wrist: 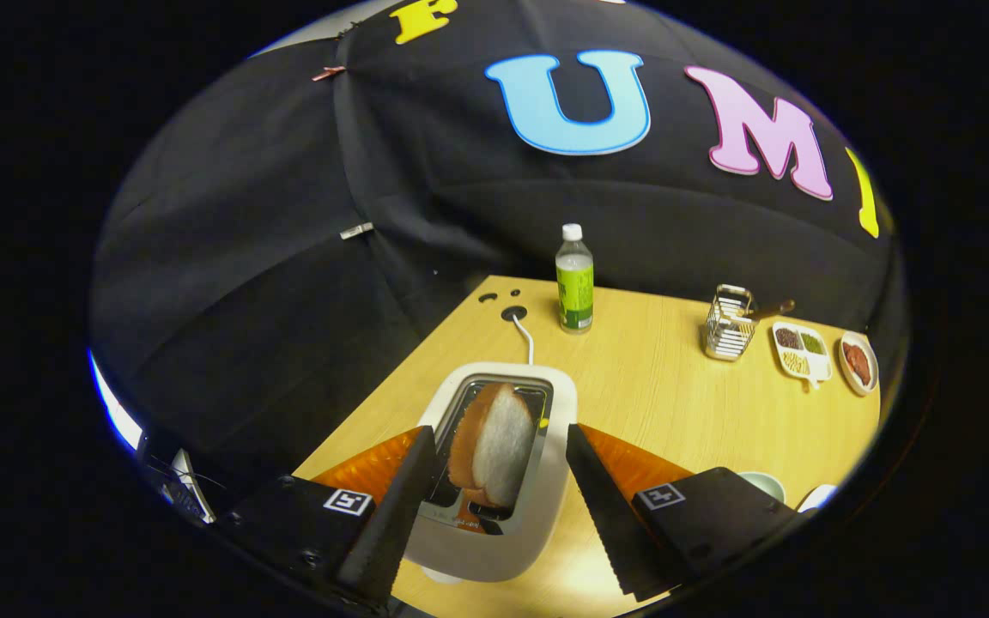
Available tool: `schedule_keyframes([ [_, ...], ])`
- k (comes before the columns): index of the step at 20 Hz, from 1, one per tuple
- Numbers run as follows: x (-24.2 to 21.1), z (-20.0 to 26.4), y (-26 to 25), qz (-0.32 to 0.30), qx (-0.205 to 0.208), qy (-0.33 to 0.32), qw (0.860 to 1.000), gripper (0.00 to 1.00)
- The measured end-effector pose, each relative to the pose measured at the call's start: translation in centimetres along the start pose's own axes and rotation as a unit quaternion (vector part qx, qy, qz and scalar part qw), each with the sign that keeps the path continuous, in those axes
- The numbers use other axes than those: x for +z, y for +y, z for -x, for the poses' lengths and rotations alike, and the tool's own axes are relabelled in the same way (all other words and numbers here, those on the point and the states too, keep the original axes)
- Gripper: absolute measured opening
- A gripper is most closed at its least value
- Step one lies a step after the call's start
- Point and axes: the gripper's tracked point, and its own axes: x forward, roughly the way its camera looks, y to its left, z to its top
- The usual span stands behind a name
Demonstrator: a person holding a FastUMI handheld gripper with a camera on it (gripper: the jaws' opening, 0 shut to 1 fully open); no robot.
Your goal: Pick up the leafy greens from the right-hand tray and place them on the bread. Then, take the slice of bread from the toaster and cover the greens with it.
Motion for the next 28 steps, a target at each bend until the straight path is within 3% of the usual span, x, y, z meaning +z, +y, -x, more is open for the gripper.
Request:
schedule_keyframes([
  [3, -0.4, -1.1, -1.0, -0.007, -0.021, 0.009, 1.0, 0.86],
  [5, -0.4, -1.3, -1.3, -0.007, -0.031, 0.009, 0.999, 0.72],
  [8, -0.7, -1.1, -1.4, -0.017, -0.037, 0.014, 0.999, 0.25],
  [10, -0.6, -1.2, -1.3, -0.022, -0.032, 0.02, 0.999, 0.18],
  [22, 7.5, 6.0, -0.9, -0.088, 0.008, -0.067, 0.994, 0.17],
  [28, 11.7, 12.3, -5.3, -0.085, -0.001, -0.134, 0.987, 0.17],
])
